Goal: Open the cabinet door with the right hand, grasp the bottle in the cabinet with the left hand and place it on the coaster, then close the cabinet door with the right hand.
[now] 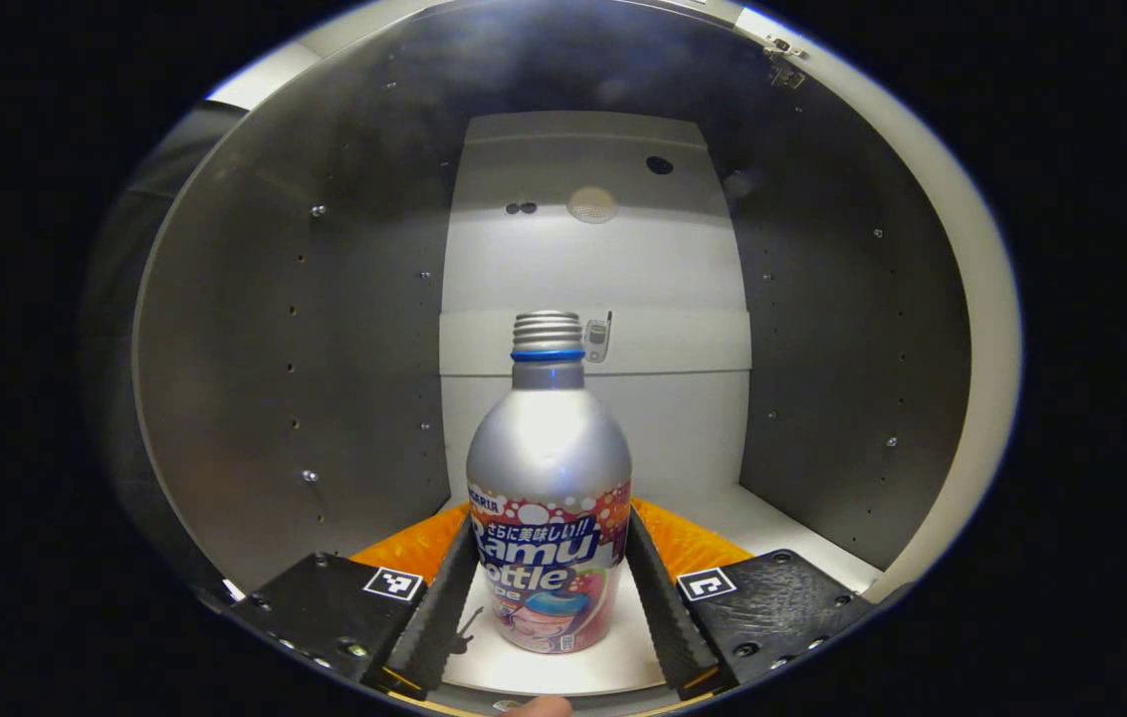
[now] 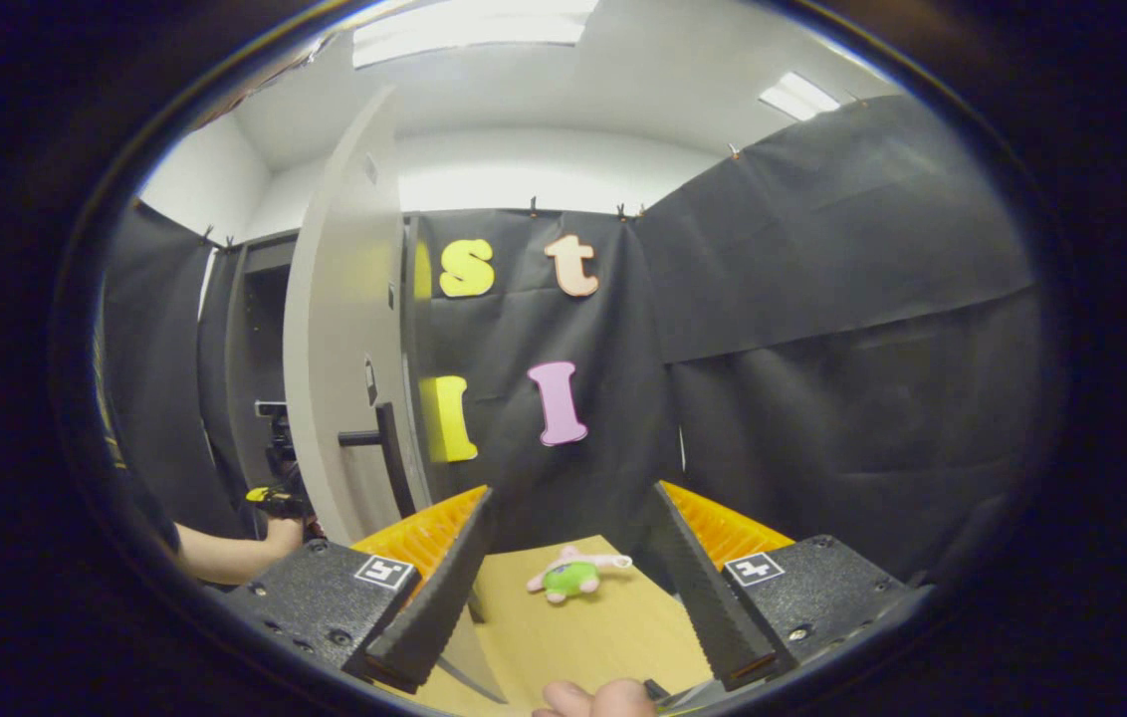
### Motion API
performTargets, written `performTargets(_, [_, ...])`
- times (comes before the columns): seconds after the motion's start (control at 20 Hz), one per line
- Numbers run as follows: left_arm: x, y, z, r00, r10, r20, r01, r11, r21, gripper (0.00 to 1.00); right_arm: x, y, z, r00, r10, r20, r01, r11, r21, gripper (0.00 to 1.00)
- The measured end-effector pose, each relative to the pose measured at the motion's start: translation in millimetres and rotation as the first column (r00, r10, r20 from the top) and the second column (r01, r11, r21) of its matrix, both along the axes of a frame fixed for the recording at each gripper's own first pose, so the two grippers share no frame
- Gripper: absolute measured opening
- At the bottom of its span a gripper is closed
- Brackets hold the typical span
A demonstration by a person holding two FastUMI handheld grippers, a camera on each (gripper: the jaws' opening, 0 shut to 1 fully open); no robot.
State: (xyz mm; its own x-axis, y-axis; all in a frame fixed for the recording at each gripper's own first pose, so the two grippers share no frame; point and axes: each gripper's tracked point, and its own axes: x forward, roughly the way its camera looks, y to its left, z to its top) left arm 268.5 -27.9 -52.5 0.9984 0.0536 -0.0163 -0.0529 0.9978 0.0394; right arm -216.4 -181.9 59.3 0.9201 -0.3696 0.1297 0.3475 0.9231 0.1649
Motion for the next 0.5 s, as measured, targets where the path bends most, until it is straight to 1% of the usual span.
performTargets(0.1, [-4.6, -3.9, 0.7, 1.0, -0.013, -0.007, 0.013, 1.0, -0.018, 0.76, 12.3, -2.9, -3.5, 1.0, 0.005, -0.03, -0.005, 1.0, -0.007, 0.98])
performTargets(0.15, [-8.9, -4.2, 1.7, 1.0, -0.019, -0.01, 0.019, 0.999, -0.029, 0.65, 16.2, -5.0, -1.9, 0.999, 0.007, -0.033, -0.007, 1.0, -0.011, 0.98])
performTargets(0.2, [-11.7, -3.5, 1.2, 1.0, -0.023, -0.017, 0.022, 0.999, -0.042, 0.74, 17.0, -5.1, 0.2, 1.0, 0.011, -0.029, -0.011, 1.0, -0.016, 0.96])
performTargets(0.25, [-16.9, -2.5, 1.9, 1.0, -0.024, -0.02, 0.022, 0.998, -0.057, 0.74, 16.1, -7.0, 2.8, 1.0, 0.001, -0.02, -0.001, 1.0, -0.026, 0.95])
performTargets(0.3, [-23.8, -0.7, 2.7, 0.999, -0.024, -0.027, 0.021, 0.997, -0.077, 0.74, 14.7, -10.1, 5.9, 1.0, -0.022, -0.005, 0.022, 0.999, -0.034, 0.99])
performTargets(0.35, [-31.4, 1.1, 6.5, 0.999, -0.019, -0.027, 0.016, 0.996, -0.093, 0.74, 17.7, -12.6, 8.8, 1.0, -0.027, 0.007, 0.027, 0.999, -0.044, 0.98])
performTargets(0.4, [-39.1, 2.8, 11.4, 1.0, -0.018, -0.022, 0.016, 0.995, -0.101, 0.74, 31.1, -17.2, 13.7, 1.0, -0.02, 0.02, 0.021, 0.999, -0.046, 0.95])
performTargets(0.5, [-54.2, 8.3, 24.9, 1.0, -0.02, -0.002, 0.019, 0.995, -0.102, 0.74, 47.2, -11.3, 6.6, 1.0, 0.023, 0.006, -0.023, 0.999, -0.035, 0.95])
